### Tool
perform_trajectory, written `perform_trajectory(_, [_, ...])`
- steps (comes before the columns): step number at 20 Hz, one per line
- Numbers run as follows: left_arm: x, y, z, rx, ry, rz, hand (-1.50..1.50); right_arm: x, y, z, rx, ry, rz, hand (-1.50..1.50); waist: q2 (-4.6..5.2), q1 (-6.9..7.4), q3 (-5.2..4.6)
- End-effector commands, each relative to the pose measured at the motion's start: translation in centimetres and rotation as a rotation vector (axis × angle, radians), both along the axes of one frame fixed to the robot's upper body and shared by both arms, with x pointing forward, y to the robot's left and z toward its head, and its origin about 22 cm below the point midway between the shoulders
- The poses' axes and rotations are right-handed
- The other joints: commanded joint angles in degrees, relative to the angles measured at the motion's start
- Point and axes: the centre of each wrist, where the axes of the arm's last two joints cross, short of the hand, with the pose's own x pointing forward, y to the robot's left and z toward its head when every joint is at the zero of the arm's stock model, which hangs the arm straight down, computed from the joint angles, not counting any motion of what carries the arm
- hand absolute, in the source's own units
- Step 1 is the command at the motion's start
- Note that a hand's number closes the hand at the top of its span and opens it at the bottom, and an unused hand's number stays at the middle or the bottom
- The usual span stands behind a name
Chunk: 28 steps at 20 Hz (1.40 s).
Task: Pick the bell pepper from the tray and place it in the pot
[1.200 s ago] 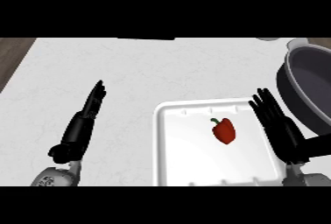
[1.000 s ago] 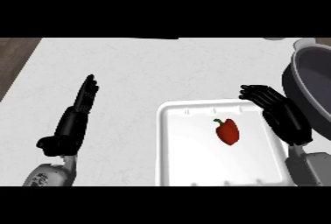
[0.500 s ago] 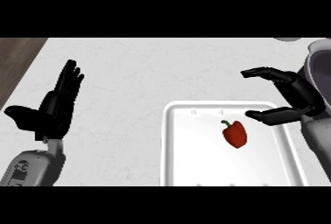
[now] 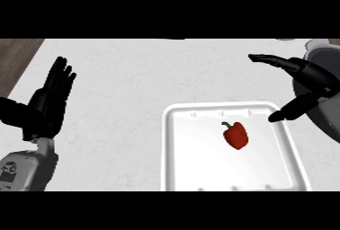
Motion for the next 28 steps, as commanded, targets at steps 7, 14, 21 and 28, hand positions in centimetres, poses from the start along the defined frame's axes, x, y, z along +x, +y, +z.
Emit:
perform_trajectory(7, [0.7,2.4,1.3,0.009,0.018,0.049,0.0,0.6,7.1,2.9,-0.56,-0.008,0.304,-1.5,-0.68,-1.82,-0.19])
perform_trajectory(14, [-0.2,2.1,0.4,0.002,0.027,0.051,0.0,-0.8,10.1,1.2,-0.739,0.014,0.334,-1.5,-0.77,-2.73,-0.13])
perform_trajectory(21, [-0.9,2.8,0.1,-0.001,0.026,0.062,0.0,-2.4,11.6,-1.5,-0.735,0.052,0.353,-1.5,-0.79,-2.79,-0.13])
perform_trajectory(28, [-0.8,1.0,-1.3,-0.002,0.031,0.05,0.0,-3.3,9.8,-3.6,-0.849,0.029,0.274,-1.5,-0.73,-2.92,-0.12])
